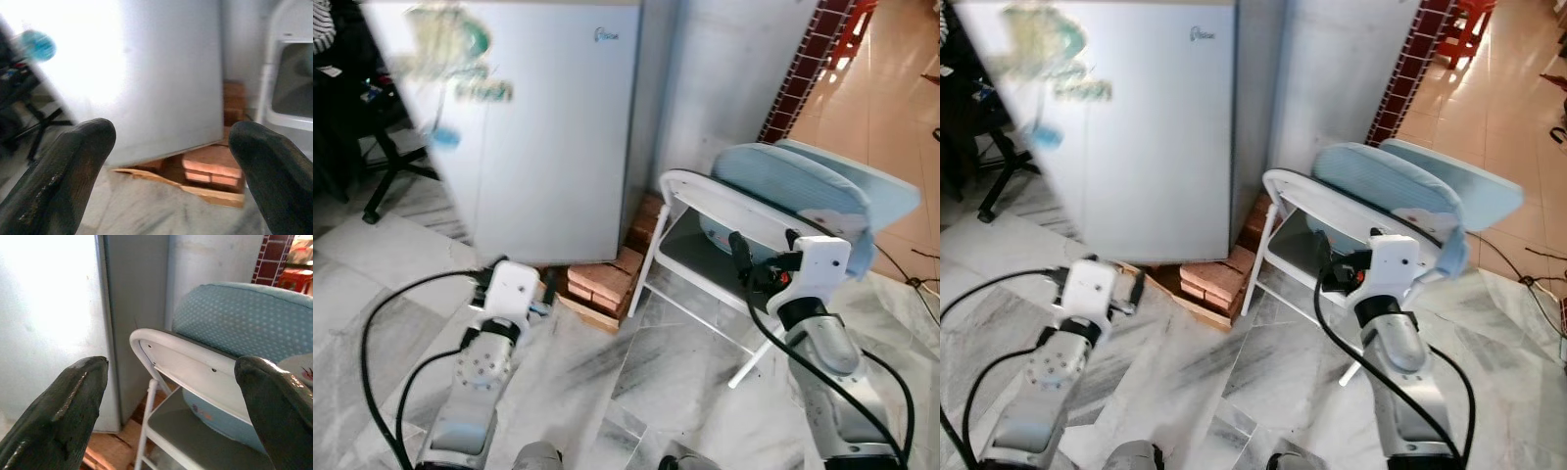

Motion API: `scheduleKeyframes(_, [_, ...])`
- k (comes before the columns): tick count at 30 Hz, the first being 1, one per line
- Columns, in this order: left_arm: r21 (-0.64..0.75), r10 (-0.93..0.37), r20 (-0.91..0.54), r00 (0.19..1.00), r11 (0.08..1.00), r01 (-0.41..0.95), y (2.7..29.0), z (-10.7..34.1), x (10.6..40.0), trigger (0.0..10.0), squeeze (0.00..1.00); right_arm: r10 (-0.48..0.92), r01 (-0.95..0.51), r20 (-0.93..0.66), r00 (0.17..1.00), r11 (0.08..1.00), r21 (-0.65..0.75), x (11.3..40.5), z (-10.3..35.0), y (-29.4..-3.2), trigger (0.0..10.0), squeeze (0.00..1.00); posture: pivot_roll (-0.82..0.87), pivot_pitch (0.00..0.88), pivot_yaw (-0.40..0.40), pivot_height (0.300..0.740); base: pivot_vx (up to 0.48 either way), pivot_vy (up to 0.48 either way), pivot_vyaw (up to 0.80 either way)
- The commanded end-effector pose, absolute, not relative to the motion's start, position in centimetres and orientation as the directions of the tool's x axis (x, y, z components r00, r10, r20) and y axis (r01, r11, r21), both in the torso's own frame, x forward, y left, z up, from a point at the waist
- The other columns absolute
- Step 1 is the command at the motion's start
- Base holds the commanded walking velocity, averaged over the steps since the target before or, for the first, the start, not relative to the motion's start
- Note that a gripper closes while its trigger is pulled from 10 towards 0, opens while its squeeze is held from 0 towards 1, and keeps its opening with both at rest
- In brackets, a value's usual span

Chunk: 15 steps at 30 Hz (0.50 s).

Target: Restocking fridge

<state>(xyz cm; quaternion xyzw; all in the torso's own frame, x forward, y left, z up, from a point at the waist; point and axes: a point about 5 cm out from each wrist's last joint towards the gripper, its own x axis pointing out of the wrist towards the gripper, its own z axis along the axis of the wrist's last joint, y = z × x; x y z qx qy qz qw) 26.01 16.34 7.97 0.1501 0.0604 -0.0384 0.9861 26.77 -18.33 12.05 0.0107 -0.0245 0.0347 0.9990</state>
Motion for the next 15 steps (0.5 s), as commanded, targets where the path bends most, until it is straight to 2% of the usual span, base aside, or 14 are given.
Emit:
scheduleKeyframes(1, [0.284,-0.053,-0.125,0.991,0.955,0.087,16.3,8.1,26.2,10.0,0.0,0.044,-0.045,0.083,0.996,0.999,0.001,26.8,12.2,-18.0,10.0,0.0,0.14,0.069,-0.042,0.74,0.0,0.476,0.0])
scheduleKeyframes(6, [0.251,-0.074,-0.117,0.99,0.963,0.101,16.1,8.1,26.5,10.0,0.0,-0.016,0.013,0.094,0.995,0.999,0.029,27.0,12.0,-18.1,10.0,0.0,0.13,0.064,-0.038,0.74,0.0,0.45,0.0])
scheduleKeyframes(11, [0.221,-0.061,-0.014,0.998,0.973,0.062,16.0,9.5,27.2,10.0,0.0,-0.022,0.021,0.088,0.996,1.0,0.013,26.8,11.4,-18.2,10.0,0.0,0.13,0.058,-0.04,0.74,0.0,0.476,-0.68])
scheduleKeyframes(15, [0.184,-0.066,0.048,0.997,0.981,0.056,15.8,10.5,27.7,10.0,0.0,-0.03,0.03,0.071,0.997,1.0,0.006,26.5,10.8,-18.4,10.0,0.0,0.12,0.057,-0.038,0.74,0.0,0.48,0.0])
